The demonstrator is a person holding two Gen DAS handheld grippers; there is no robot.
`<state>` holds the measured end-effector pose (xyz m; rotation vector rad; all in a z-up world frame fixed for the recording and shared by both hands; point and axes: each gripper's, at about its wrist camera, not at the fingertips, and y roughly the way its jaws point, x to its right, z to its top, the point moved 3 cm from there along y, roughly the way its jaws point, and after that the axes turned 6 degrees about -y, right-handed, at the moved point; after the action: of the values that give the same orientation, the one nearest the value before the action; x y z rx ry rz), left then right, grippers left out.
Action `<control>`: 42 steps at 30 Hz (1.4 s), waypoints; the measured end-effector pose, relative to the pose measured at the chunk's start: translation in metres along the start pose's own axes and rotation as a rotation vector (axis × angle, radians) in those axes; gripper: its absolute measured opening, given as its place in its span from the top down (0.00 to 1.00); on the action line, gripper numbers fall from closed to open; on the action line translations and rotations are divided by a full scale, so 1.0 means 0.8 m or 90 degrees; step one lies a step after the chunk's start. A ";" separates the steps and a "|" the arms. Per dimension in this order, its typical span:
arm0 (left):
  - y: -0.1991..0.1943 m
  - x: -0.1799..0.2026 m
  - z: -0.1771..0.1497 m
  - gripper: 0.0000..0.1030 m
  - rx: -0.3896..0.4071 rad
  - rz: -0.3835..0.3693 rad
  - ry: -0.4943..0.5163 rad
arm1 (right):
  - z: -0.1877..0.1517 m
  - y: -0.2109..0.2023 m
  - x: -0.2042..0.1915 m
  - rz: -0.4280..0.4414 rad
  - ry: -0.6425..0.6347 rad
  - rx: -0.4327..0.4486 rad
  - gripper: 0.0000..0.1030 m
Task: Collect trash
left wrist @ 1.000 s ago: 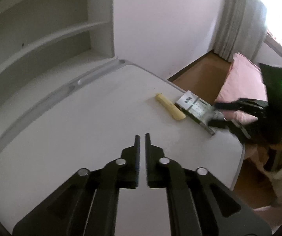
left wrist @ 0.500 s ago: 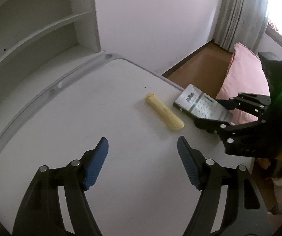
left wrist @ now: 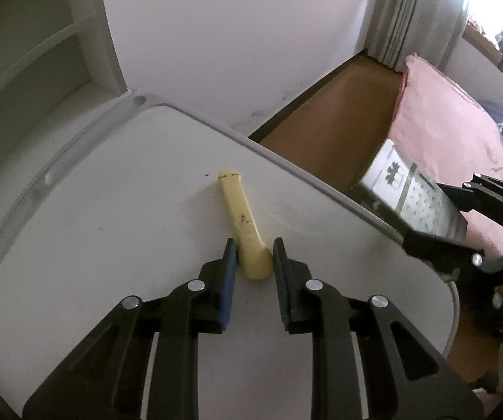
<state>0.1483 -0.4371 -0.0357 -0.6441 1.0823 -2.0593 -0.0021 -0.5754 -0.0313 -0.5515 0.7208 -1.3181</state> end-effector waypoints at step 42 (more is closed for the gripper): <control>-0.086 0.250 -0.076 0.89 0.078 -0.182 0.147 | -0.137 -0.146 0.138 -0.124 0.159 0.009 0.47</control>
<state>-0.0434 -0.5355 0.0100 -0.5329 1.0277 -2.4762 -0.1512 -0.7004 -0.0373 -0.4579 0.8781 -1.5910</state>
